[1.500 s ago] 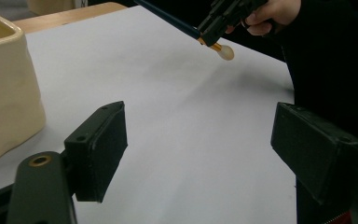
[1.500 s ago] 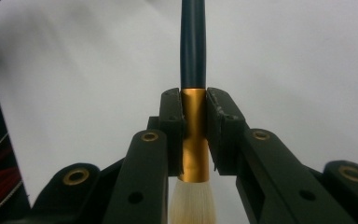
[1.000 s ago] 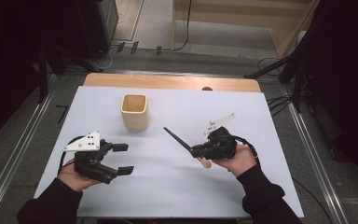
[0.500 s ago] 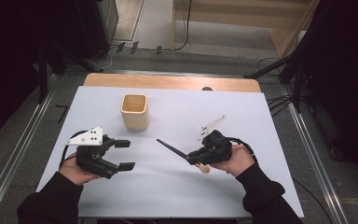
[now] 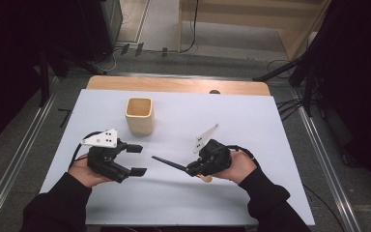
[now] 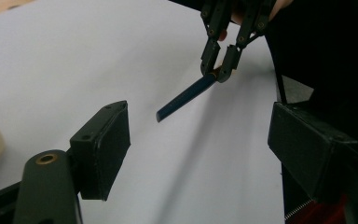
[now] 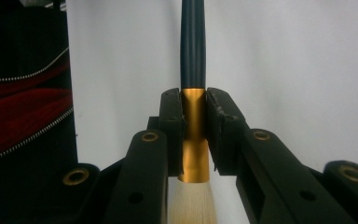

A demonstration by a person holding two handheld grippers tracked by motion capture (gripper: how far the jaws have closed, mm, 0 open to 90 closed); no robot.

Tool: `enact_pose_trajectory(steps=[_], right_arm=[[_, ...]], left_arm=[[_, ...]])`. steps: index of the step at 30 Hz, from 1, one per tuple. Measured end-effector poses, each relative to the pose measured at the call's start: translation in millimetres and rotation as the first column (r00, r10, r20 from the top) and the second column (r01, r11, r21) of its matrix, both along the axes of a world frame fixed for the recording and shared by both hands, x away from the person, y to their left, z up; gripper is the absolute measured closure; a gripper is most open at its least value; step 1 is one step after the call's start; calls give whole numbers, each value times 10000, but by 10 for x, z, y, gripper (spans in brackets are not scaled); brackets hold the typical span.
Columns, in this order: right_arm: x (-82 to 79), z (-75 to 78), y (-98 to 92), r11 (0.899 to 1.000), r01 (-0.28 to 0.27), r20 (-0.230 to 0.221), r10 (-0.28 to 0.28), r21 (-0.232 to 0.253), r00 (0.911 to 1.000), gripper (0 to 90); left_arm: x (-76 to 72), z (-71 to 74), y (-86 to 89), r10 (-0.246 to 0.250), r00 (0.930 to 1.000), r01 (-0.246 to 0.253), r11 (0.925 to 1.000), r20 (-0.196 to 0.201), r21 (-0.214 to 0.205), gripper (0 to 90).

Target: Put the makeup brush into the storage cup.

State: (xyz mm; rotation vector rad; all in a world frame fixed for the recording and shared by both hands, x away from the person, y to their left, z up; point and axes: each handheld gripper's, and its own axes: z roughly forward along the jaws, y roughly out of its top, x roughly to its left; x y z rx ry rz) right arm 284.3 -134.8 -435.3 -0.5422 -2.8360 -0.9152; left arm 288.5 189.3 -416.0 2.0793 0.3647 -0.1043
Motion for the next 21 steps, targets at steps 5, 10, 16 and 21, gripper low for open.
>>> enact_pose_trajectory(steps=[5, 10, 16, 21], right_arm=[[-18, 40, 67, 9993, -375, 122, 376, -49, 9992, 783], [-16, 57, 164, 9967, -726, -26, 725, -363, 9974, 783], [-5, 81, 275, 9917, -1050, -35, 1050, -743, 9945, 782], [17, 89, 357, 9877, -1242, -49, 1243, -950, 9922, 782]], left_arm=[[28, -18, -67, -178, 9998, 178, 9994, 0, 294, 234], [29, -32, -120, -322, 9995, 325, 9974, -61, 647, 219], [21, -49, -172, -655, 9978, 655, 9940, -22, 876, 233], [46, -84, -237, -1040, 9944, 1056, 9851, -191, 1356, 278]])
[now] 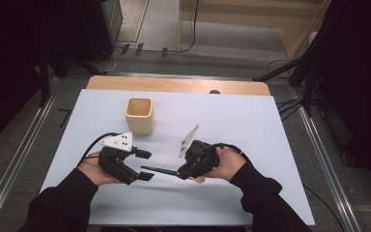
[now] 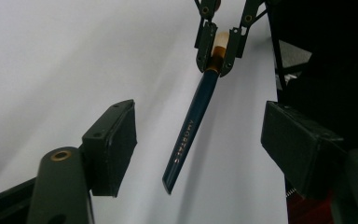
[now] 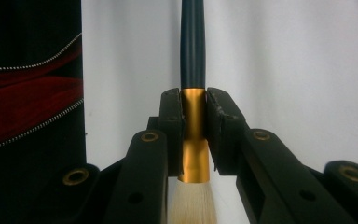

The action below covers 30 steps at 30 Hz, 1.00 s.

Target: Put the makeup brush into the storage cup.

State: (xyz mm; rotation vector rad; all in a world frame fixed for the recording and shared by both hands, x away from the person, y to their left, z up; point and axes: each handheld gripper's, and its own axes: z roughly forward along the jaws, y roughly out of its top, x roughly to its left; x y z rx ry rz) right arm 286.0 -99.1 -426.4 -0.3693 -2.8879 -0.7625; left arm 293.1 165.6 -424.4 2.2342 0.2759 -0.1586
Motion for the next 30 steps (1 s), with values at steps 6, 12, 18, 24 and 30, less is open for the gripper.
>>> enact_pose_trajectory(steps=[6, 12, 18, 24, 30], right_arm=[[-7, -23, 123, 9998, -209, -1, 209, -79, 9998, 782], [-16, -19, 204, 9987, -501, -80, 500, -95, 9987, 782], [-8, -7, 296, 9971, -762, 74, 763, -84, 9971, 782], [-23, -8, 335, 9956, -925, 10, 925, -125, 9957, 782], [-31, -28, 369, 9944, -1055, 13, 1055, -94, 9944, 782]], left_arm=[[-9, -42, -103, -576, 9983, 578, 9966, -53, 581, 333], [1, -84, -153, -825, 9963, 844, 9928, -255, 848, 333], [12, -136, -219, -1053, 9935, 1107, 9828, -436, 1476, 391], [16, -194, -263, -1262, 9898, 1371, 9705, -666, 1983, 537], [28, -226, -284, -1322, 9860, 1517, 9641, -1016, 2178, 642]])
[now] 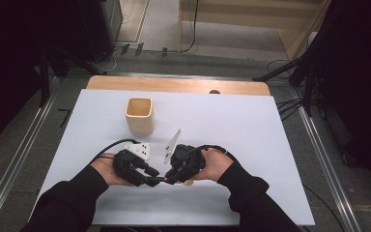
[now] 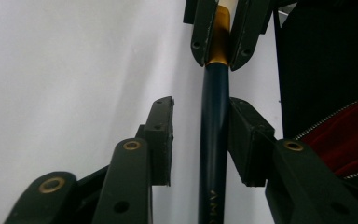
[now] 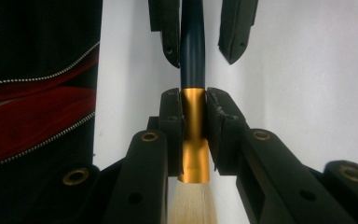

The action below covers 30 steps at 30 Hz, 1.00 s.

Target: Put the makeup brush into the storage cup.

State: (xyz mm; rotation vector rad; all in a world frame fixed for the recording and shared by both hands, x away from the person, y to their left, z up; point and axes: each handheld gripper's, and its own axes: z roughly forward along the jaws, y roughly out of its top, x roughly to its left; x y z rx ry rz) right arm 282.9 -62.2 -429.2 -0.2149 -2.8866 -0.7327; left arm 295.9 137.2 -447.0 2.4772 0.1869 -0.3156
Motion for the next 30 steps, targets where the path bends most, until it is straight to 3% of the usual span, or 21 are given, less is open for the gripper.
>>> enact_pose_trajectory(steps=[11, 17, 23, 27, 30], right_arm=[[8, -29, 22, 9999, -127, -33, 127, -35, 9999, 782], [25, -31, -5, 9999, -102, 6, 102, -2, 9999, 782], [22, -20, -24, 9998, -151, -202, 154, 133, 9997, 780], [33, -3, -50, 9996, -130, -88, 133, 239, 9999, 778], [25, 4, -54, 9993, -253, -185, 258, 260, 9995, 775]], left_arm=[[4, -32, -36, -227, 9992, 237, 9993, -328, 300, 724], [14, -53, -66, -423, 9971, 438, 9988, -632, 219, 778], [13, -36, -50, -523, 9970, 524, 9986, -566, -4, 788], [-1, -16, -56, -488, 9978, 486, 9988, -458, -60, 794], [1, -16, -57, -556, 9962, 553, 9984, -673, -75, 796]])
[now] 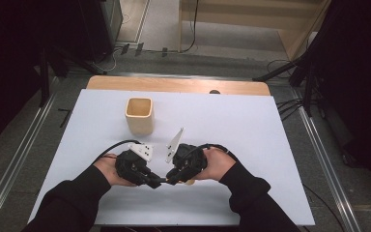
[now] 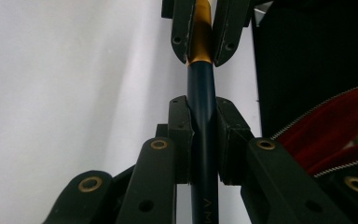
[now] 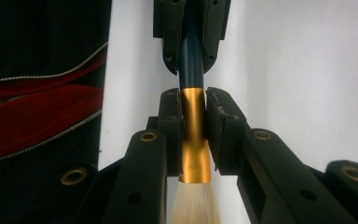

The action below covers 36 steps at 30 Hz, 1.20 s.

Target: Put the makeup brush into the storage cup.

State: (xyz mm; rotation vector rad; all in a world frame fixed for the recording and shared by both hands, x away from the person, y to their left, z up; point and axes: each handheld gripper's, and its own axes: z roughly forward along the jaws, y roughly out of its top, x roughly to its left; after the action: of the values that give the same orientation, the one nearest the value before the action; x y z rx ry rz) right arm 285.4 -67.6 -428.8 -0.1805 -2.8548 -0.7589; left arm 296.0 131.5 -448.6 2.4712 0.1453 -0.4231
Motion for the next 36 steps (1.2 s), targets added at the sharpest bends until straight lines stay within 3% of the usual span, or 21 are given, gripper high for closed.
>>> enact_pose_trajectory(steps=[8, 14, 22, 24, 26, 28, 32, 36], right_arm=[[-3, -2, -8, 9999, -124, -9, 124, 59, 9999, 774], [-12, 10, -19, 9998, -115, -132, 117, 138, 9998, 761], [32, 71, -110, 9963, 458, -154, -448, 722, 9989, 529], [40, 73, -179, 9917, 593, -13, -595, 1144, 9982, 507], [59, 58, -270, 9871, 845, 379, -904, 1358, 9952, 432], [66, 57, -295, 9860, 944, 426, -1011, 1373, 9940, 427], [88, 52, -457, 9710, 1622, 254, -1692, 1759, 9853, 405], [91, 32, -599, 9521, 2125, 675, -2322, 2200, 9703, 360]], left_arm=[[-10, 4, -6, -14, 10000, 14, 10000, -45, -5, 796], [8, 9, 14, -3, 9991, -2, 10000, -429, -98, 796], [23, 33, 69, 325, 9981, -333, 9993, -533, -141, 796], [42, 37, 103, 540, 9969, -554, 9982, -581, -233, 796], [48, 30, 137, 739, 9948, -765, 9965, -706, -351, 796], [43, 25, 176, 784, 9939, -825, 9952, -772, -519, 795], [53, 19, 255, 1099, 9910, -1147, 9915, -768, -615, 796], [51, 41, 322, 1458, 9855, -1529, 9849, -864, -816, 796]])
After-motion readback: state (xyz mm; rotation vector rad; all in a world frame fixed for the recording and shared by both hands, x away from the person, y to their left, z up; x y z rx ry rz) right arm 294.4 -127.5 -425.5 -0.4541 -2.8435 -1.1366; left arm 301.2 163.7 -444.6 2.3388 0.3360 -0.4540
